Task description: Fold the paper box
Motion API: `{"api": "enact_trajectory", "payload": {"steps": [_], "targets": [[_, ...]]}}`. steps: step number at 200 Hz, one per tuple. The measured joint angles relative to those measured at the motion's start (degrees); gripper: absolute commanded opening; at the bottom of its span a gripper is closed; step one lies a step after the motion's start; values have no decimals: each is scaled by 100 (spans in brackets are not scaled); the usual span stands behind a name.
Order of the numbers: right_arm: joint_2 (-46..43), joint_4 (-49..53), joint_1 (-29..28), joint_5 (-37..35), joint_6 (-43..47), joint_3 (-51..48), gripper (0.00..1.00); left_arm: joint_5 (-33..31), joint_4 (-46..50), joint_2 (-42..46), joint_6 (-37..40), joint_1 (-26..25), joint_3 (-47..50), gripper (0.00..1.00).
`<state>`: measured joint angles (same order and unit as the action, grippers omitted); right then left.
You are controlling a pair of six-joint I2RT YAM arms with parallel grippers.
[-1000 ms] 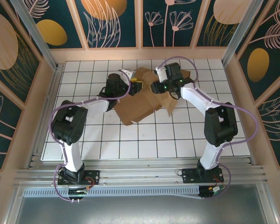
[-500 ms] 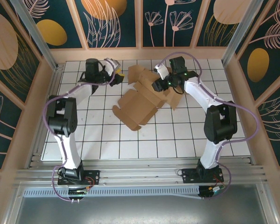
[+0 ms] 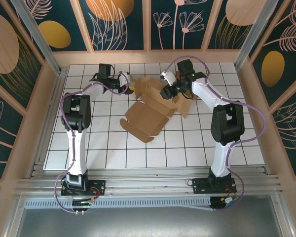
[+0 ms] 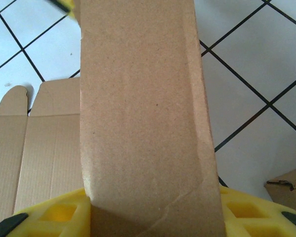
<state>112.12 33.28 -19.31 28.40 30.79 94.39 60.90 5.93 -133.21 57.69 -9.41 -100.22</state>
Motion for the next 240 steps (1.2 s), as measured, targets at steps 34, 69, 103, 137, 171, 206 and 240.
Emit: {"api": "enact_trajectory", "payload": {"steps": [34,69,103,137,171,206,240], "targets": [[26,26,4,2,46,144,44,988,476,-251,531,0,-282,44],[28,22,4,0,46,227,43,1488,634,-448,413,-7,-627,42],[31,20,-13,-9,44,234,43,1652,627,-450,79,-129,-662,45],[35,26,-20,-70,44,234,43,1445,638,-450,-81,-444,-662,41],[46,164,-24,-155,46,234,43,1108,680,-450,68,-516,-660,31],[48,157,-31,-186,46,234,43,564,291,-448,-415,-619,-581,51],[57,155,-28,-236,48,234,43,282,-63,-448,-804,-787,-540,73]]}}
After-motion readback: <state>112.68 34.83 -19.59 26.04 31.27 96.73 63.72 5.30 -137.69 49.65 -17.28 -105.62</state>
